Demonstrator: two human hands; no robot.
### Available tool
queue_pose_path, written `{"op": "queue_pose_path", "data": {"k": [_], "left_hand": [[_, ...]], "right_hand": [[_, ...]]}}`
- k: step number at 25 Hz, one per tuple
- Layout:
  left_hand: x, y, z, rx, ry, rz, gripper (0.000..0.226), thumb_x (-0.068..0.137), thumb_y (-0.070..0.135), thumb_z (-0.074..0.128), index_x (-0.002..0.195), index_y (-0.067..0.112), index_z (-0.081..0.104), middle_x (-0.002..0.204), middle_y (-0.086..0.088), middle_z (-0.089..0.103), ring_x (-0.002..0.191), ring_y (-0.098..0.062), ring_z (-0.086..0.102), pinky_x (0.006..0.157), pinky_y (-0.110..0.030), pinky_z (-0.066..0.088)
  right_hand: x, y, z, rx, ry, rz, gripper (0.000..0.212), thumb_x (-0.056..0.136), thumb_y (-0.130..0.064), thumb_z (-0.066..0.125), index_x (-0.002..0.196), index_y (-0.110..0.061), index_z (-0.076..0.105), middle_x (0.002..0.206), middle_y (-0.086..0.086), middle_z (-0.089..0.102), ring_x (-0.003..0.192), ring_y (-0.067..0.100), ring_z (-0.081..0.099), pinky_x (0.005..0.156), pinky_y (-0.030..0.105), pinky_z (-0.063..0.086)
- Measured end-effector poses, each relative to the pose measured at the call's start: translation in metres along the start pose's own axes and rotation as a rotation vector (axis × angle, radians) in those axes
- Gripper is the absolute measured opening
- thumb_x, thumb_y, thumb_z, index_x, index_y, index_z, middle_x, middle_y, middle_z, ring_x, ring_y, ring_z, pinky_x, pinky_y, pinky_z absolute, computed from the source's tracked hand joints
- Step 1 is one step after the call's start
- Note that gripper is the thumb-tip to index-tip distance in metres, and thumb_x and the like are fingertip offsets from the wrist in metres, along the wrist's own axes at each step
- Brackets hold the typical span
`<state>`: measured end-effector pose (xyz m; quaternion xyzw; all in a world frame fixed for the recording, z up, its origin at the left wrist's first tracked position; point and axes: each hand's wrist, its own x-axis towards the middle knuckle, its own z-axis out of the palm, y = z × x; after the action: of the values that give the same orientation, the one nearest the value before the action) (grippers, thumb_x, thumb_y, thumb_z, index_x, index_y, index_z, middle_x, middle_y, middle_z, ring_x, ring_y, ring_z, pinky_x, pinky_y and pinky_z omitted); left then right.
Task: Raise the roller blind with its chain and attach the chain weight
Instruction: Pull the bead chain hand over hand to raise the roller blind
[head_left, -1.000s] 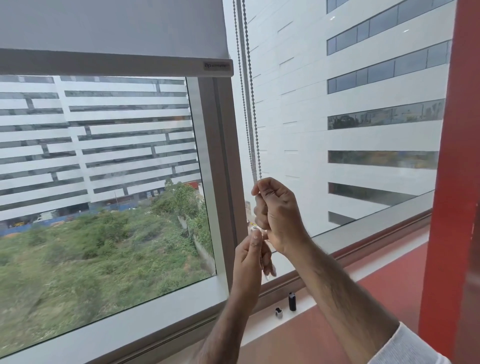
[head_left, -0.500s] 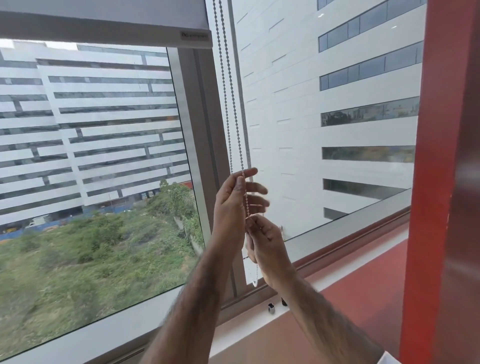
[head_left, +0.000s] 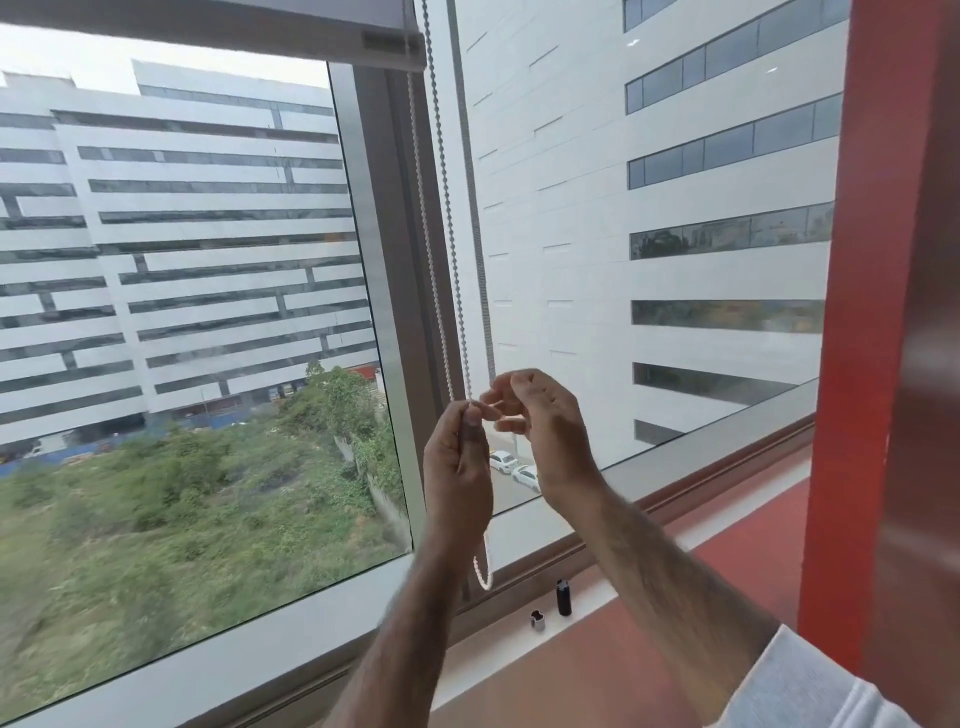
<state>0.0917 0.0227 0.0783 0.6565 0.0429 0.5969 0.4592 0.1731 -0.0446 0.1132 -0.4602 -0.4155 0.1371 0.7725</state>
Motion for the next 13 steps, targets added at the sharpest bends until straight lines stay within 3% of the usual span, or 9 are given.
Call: {"op": "queue_pose_path", "data": {"k": [3,6,9,11,13], "left_hand": [[-0.025,-0.018,-0.001,0.004,-0.04,-0.07,0.03,0.108,0.016,0.044,0.094,0.027,0.068,0.077,0.003,0.06,0.069,-0.013,0.048,0.063,-0.027,0.039],[-0.033,-0.028,-0.004,-0.014,-0.022,-0.117,0.026,0.105,0.02,0.045,0.107,0.024,0.071,0.091,-0.006,0.069,0.077,-0.03,0.055,0.074,-0.036,0.043],[-0.036,-0.021,-0.005,0.018,-0.059,-0.128,0.03,0.107,0.017,0.044,0.088,0.028,0.066,0.074,0.014,0.059,0.067,-0.009,0.046,0.062,-0.029,0.039],[-0.038,-0.01,-0.004,-0.021,-0.124,-0.195,0.032,0.111,0.012,0.042,0.085,0.017,0.061,0.066,0.016,0.055,0.058,-0.001,0.044,0.055,-0.019,0.038],[-0.037,-0.007,-0.008,-0.073,-0.221,-0.249,0.03,0.111,0.011,0.039,0.091,0.007,0.061,0.069,0.013,0.063,0.061,0.0,0.055,0.06,-0.016,0.046]], "right_hand": [[0.002,-0.015,0.016,0.112,-0.157,0.035,0.03,0.107,-0.017,0.042,0.109,-0.001,0.067,0.091,0.02,0.074,0.079,0.029,0.068,0.068,0.035,0.054],[-0.005,-0.012,0.029,0.105,-0.204,0.04,0.028,0.108,-0.011,0.04,0.11,0.002,0.064,0.069,0.01,0.062,0.053,0.019,0.051,0.047,0.023,0.041],[-0.005,-0.011,0.034,0.153,-0.15,-0.052,0.027,0.108,-0.012,0.043,0.095,-0.006,0.066,0.054,-0.001,0.035,0.044,0.013,0.023,0.043,0.024,0.02],[-0.005,-0.011,0.033,0.155,-0.107,-0.101,0.028,0.108,-0.011,0.045,0.086,-0.009,0.062,0.051,-0.002,0.031,0.042,0.011,0.02,0.043,0.024,0.016],[-0.008,-0.009,0.028,0.141,-0.064,-0.126,0.028,0.108,-0.01,0.045,0.084,-0.004,0.059,0.051,0.001,0.03,0.041,0.01,0.022,0.044,0.023,0.018]]}}
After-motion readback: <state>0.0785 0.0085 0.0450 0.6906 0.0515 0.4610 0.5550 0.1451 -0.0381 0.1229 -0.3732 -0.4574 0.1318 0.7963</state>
